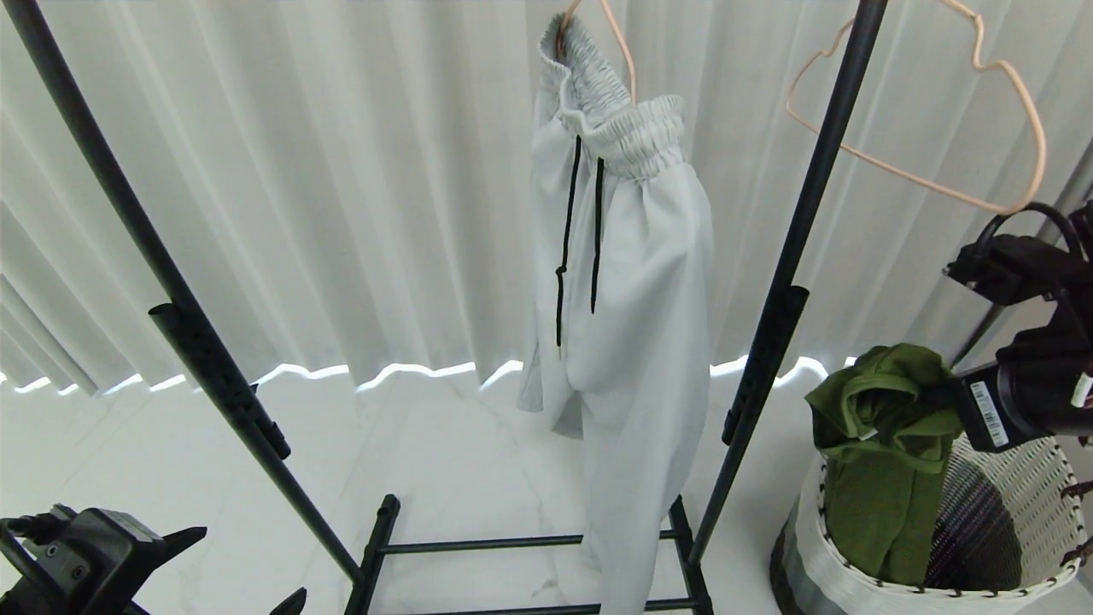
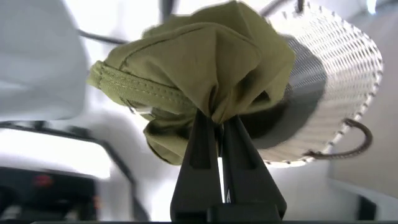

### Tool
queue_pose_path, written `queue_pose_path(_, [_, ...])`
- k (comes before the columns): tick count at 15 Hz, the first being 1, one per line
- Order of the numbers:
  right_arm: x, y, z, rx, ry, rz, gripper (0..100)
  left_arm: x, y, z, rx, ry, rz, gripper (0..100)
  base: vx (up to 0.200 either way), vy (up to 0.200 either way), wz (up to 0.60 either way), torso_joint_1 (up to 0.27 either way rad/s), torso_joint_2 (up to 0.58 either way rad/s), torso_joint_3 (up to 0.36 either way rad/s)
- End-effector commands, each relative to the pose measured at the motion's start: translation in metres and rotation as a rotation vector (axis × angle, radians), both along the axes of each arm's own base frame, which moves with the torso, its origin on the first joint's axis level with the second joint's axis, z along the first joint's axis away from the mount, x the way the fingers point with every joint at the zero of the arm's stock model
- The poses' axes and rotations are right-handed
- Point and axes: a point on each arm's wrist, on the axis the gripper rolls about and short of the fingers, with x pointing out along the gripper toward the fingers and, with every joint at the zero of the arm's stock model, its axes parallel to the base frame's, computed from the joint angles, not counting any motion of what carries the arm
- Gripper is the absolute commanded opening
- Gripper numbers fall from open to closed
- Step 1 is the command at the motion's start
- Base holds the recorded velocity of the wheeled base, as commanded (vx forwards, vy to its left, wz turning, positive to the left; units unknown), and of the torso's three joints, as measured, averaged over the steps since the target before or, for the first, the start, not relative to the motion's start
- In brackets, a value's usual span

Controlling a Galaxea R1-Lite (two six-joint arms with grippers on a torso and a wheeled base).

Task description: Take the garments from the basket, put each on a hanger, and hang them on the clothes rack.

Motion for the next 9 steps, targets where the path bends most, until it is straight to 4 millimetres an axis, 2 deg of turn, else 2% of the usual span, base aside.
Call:
queue_pose_path(1, [-0.012,0.007,0.02,0.043,-0.056,0.051,0,0.0,0.0,0.0,0.0,0.003,0.0,100,-0.2,0.0,0.0,0.007,0.0,0.002])
queue_pose_path(6, [-0.02,0.016,0.022,0.048,-0.058,0.117,0,0.0,0.0,-0.001,-0.002,0.008,-0.002,100,-0.2,0.0,0.0,0.001,0.0,0.005])
queue_pose_path(9, [-0.022,0.02,0.021,0.06,-0.054,0.128,0,0.0,0.0,-0.001,-0.002,0.007,-0.002,100,0.0,0.0,0.0,0.0,0.0,0.0])
